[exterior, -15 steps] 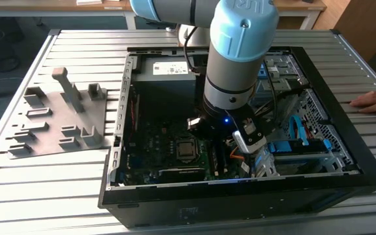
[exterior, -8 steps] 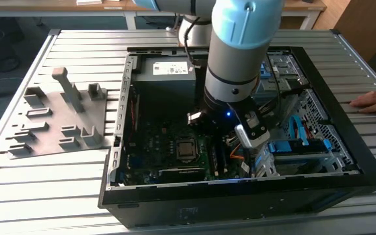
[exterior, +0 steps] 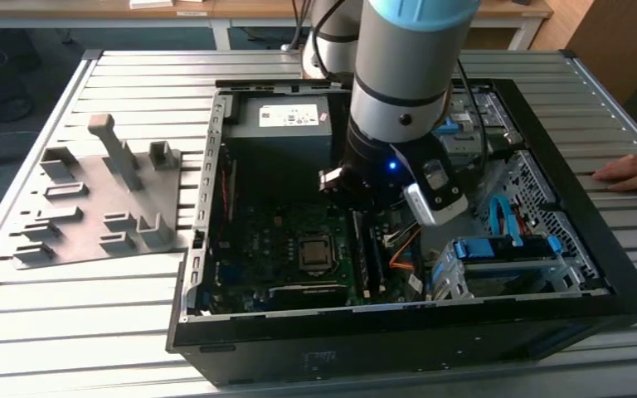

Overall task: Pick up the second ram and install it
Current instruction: 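Insert the second ram into the second slot, then press down the second ram until it locks into place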

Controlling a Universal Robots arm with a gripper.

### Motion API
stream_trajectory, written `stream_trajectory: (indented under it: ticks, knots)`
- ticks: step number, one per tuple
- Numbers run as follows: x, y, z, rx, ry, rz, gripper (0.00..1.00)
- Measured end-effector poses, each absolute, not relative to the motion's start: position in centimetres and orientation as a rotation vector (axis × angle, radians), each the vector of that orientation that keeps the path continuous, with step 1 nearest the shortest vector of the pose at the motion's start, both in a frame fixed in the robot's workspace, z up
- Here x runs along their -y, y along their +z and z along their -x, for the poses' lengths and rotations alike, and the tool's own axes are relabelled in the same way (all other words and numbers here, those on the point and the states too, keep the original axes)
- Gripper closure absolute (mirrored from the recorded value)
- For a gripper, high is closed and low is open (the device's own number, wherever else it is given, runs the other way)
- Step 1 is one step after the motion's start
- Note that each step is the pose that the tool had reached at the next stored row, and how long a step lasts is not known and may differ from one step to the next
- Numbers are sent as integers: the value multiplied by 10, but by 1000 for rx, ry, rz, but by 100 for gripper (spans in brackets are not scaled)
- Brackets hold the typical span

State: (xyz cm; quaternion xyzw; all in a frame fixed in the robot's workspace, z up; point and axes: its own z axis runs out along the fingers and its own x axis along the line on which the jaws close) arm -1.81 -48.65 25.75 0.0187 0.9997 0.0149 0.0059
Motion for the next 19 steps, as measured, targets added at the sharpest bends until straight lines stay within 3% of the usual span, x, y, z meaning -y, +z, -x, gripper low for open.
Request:
stream_trajectory:
  ticks: [19]
  knots:
    - [485, 259, 18, -3129, 39, -59, 90]
